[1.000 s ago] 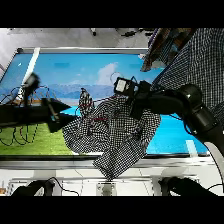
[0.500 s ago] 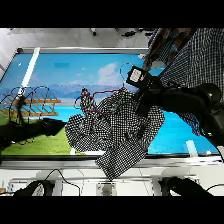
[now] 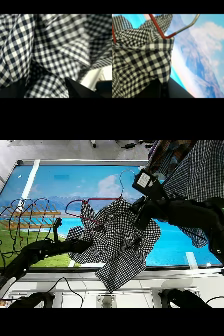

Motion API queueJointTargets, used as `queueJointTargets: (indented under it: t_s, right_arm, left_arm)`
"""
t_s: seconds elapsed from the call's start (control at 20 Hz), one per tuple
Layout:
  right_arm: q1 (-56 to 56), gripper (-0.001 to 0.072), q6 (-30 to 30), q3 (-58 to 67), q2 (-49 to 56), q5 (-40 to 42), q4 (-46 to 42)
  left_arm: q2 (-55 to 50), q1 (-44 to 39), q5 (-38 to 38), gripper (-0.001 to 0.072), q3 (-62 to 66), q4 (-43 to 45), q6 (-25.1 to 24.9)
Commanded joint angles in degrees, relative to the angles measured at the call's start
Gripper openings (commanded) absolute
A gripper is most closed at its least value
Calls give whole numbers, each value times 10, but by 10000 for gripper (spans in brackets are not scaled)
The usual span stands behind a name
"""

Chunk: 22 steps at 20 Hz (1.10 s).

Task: Fold the clothes and pants, and hang the long-sleeved shirts on hangers.

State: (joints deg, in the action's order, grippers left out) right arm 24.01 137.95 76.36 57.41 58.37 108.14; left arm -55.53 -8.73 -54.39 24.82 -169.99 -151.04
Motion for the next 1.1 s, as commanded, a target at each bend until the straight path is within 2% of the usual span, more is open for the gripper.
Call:
queueJointTargets:
  t_s: [0.0,0.15,0.45,0.75,0.95,1.05]
  right_arm:
    - [0,33,-29,8,-14,-5,25]
    - [0,33,-38,9,-21,-3,57]
    - [0,33,-40,9,-21,-3,79]
    - [0,33,-40,9,-23,-3,91]
    - [0,33,-40,10,-42,0,93]
    - [0,33,-40,10,-52,13,97]
  left_arm:
    - [-13,-23,47,575,14,-10,-9]
    - [-13,-23,43,575,52,-10,-8]
    - [-12,-19,-35,575,103,-10,-9]
    - [-12,-19,-35,575,103,-10,-16]
    - [-13,-19,-5,570,103,-10,-22]
    - [-13,-19,-4,529,103,-10,-22]
